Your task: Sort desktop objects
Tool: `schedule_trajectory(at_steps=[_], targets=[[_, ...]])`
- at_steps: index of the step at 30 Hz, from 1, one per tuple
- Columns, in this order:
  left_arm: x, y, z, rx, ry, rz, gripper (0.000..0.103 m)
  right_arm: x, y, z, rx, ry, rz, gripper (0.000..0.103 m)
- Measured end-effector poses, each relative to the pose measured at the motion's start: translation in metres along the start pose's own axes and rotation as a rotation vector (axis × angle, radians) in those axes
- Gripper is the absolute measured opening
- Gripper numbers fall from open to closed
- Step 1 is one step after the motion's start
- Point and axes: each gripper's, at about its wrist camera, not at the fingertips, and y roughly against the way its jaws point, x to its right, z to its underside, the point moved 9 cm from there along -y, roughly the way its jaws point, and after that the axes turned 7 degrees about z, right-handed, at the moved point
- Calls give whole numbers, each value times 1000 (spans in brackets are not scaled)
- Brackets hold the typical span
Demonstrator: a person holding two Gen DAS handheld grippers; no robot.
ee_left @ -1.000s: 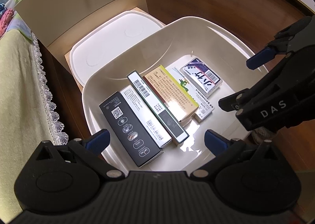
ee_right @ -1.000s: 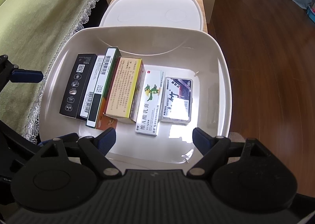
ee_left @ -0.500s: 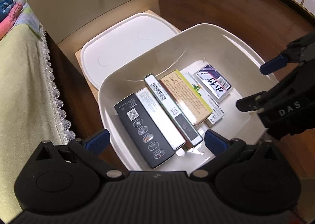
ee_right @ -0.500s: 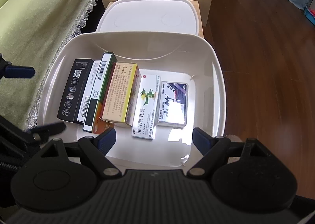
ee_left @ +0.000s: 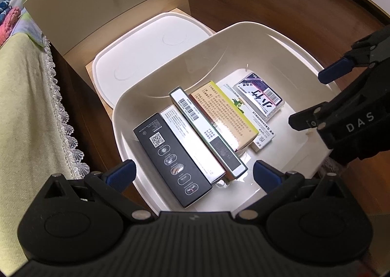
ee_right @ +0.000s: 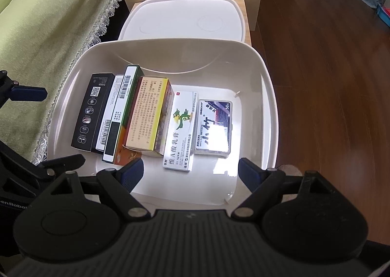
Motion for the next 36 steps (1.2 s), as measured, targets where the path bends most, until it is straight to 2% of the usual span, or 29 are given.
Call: schedule_trajectory(at_steps=[36], targets=[[0,0,1,3,-3,-10,103,2,2,2,-4,-9,-13,82]])
